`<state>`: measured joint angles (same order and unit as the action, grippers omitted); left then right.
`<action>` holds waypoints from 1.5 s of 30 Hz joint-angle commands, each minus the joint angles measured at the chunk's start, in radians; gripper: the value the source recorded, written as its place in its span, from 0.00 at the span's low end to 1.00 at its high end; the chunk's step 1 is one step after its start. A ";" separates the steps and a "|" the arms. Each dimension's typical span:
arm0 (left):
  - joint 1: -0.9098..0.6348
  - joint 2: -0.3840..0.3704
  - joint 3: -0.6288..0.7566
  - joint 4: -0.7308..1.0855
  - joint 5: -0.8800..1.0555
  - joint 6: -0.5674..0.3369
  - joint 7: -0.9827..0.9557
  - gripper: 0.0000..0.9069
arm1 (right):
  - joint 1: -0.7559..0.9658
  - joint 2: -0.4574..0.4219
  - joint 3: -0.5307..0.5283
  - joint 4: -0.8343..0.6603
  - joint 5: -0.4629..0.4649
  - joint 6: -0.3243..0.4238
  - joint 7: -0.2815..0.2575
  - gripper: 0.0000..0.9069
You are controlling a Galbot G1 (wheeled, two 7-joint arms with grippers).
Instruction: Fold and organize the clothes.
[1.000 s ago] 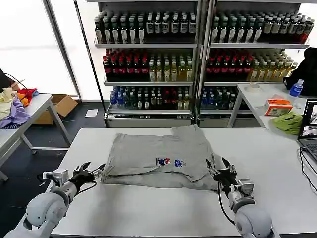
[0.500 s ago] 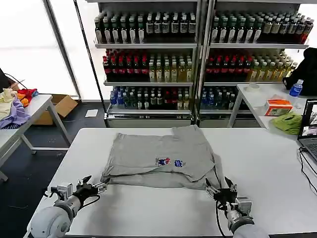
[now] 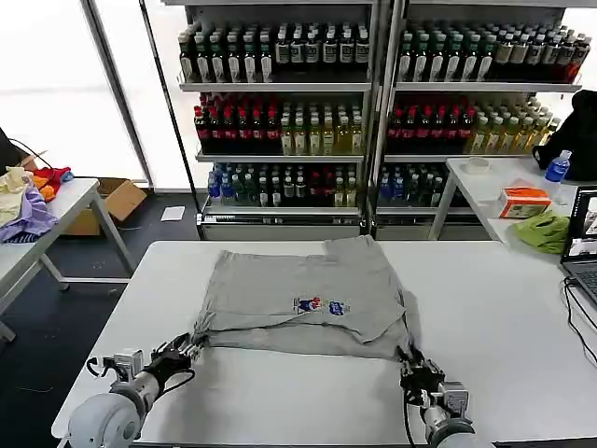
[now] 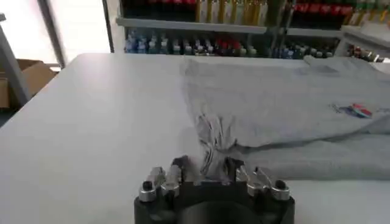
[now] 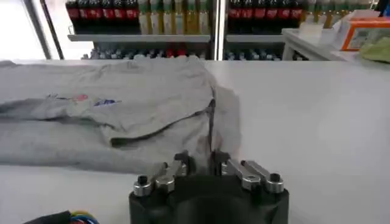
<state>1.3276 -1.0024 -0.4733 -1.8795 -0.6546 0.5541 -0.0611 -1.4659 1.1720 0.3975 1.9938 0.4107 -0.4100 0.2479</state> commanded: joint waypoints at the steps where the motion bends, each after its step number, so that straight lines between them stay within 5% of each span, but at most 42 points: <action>1: 0.005 -0.015 0.006 0.009 0.001 -0.024 -0.001 0.02 | -0.009 0.005 -0.002 -0.008 -0.003 0.002 -0.004 0.00; 13: 0.194 -0.011 -0.080 -0.135 0.003 -0.022 -0.002 0.02 | -0.121 -0.064 0.036 0.101 -0.006 0.029 -0.078 0.00; 25: 0.535 -0.161 -0.208 -0.396 0.121 0.010 -0.006 0.02 | -0.433 -0.080 0.208 0.250 -0.041 0.074 -0.129 0.00; 33: 0.631 -0.207 -0.274 -0.452 0.128 0.024 0.028 0.01 | -0.516 -0.078 0.226 0.250 -0.047 0.101 -0.128 0.00; 34: 0.630 -0.211 -0.271 -0.455 0.155 0.024 0.027 0.32 | -0.503 -0.074 0.224 0.245 -0.046 0.102 -0.125 1.00; 35: 0.627 -0.212 -0.271 -0.453 0.177 0.024 0.030 1.00 | -0.501 -0.073 0.224 0.244 -0.045 0.102 -0.126 1.00; 45: 0.538 -0.120 -0.434 -0.399 0.087 0.024 0.045 1.00 | -0.405 -0.098 0.346 0.310 0.154 0.110 -0.139 1.00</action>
<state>1.8594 -1.1648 -0.7529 -2.2669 -0.5265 0.5753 -0.0326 -1.8777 1.0895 0.6396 2.2574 0.4454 -0.3138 0.1165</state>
